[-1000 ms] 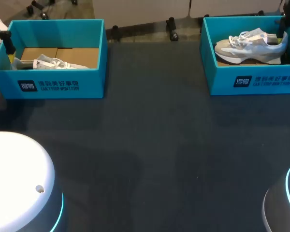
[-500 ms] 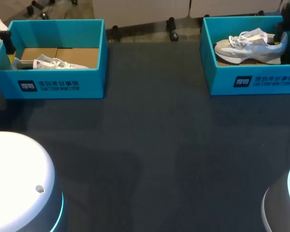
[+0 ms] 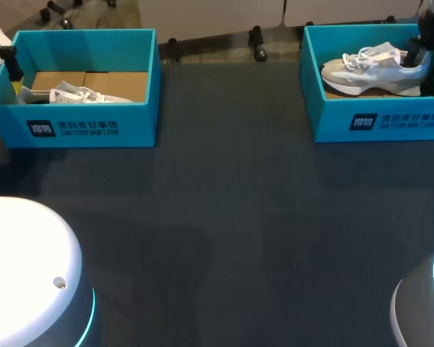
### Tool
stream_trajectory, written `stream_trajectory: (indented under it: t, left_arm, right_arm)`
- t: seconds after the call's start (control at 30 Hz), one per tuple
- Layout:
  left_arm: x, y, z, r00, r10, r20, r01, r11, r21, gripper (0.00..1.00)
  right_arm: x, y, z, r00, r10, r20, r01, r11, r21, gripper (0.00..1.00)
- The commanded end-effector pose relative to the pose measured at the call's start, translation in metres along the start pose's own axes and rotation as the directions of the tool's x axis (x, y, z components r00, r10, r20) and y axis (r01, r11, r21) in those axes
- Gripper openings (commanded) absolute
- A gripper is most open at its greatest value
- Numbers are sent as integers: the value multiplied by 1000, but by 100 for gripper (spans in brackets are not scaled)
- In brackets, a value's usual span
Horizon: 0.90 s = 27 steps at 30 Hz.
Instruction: Take the shoe out of the shoebox, open the shoe tongue, remove and reinsert the insole, then place the shoe into the shoebox
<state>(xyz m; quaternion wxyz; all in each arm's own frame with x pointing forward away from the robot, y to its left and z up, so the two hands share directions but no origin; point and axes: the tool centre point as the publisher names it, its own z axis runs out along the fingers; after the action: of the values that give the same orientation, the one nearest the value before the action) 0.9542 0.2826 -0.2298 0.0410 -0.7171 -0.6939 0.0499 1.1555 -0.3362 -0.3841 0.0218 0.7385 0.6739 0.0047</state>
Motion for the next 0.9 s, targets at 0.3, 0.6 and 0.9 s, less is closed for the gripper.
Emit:
stream_trajectory:
  t: [0.3, 0.6, 0.9]
  left_arm:
    - [0, -2, 0, 1000, 1, -1, -1, 1000, -3, 100]
    - [0, -2, 0, 1000, 1, -1, -1, 1000, -3, 100]
    - [0, -2, 0, 1000, 1, -1, -1, 1000, -3, 100]
  right_arm:
    - [-1, 12, 17, 1000, 10, -15, -9, 999, 46, 62]
    - [-1, 9, 15, 1000, 17, -4, -17, 998, 62, 0]
    - [-3, 1, -4, 999, 31, 10, -32, 997, 68, 0]
